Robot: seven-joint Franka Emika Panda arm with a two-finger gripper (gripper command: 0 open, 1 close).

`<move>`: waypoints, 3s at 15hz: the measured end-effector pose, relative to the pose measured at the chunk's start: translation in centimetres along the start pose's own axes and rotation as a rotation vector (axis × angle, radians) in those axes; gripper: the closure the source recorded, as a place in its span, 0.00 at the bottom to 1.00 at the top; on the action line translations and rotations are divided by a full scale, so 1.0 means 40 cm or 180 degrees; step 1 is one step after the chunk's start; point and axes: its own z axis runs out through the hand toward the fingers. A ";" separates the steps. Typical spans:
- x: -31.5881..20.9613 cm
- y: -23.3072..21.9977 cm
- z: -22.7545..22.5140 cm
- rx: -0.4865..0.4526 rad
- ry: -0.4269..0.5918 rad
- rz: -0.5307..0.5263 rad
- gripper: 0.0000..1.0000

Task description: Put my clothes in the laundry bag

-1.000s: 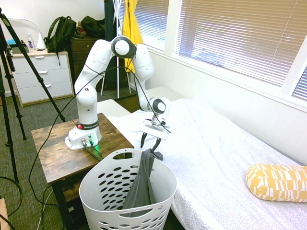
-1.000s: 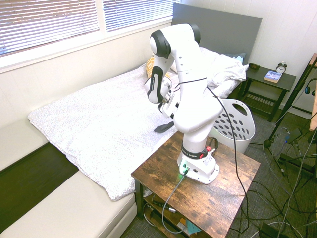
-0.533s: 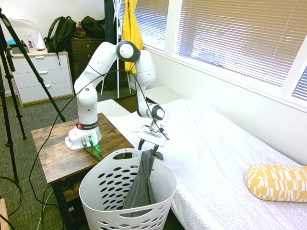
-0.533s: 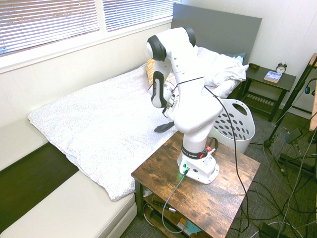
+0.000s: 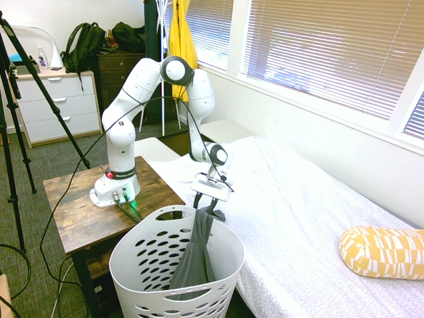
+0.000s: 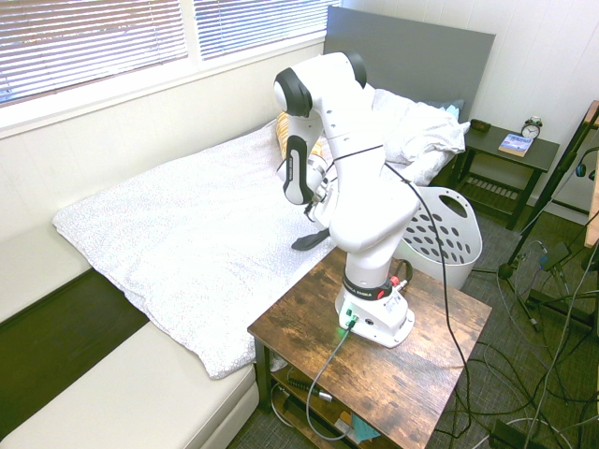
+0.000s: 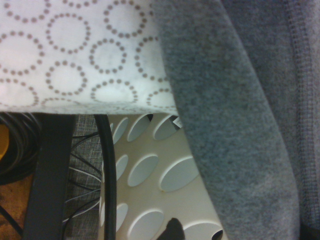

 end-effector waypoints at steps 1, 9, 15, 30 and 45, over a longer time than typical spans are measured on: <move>0.000 0.005 -0.001 0.0003 0.0001 0.0012 1.00; -0.004 0.025 -0.004 -0.0026 0.0009 0.0025 1.00; -0.015 0.137 -0.082 -0.0092 0.0043 0.0131 1.00; -0.330 0.795 -0.232 -0.0623 -0.0619 0.0476 1.00; -0.169 0.435 0.229 -0.0206 -0.0073 0.0974 0.00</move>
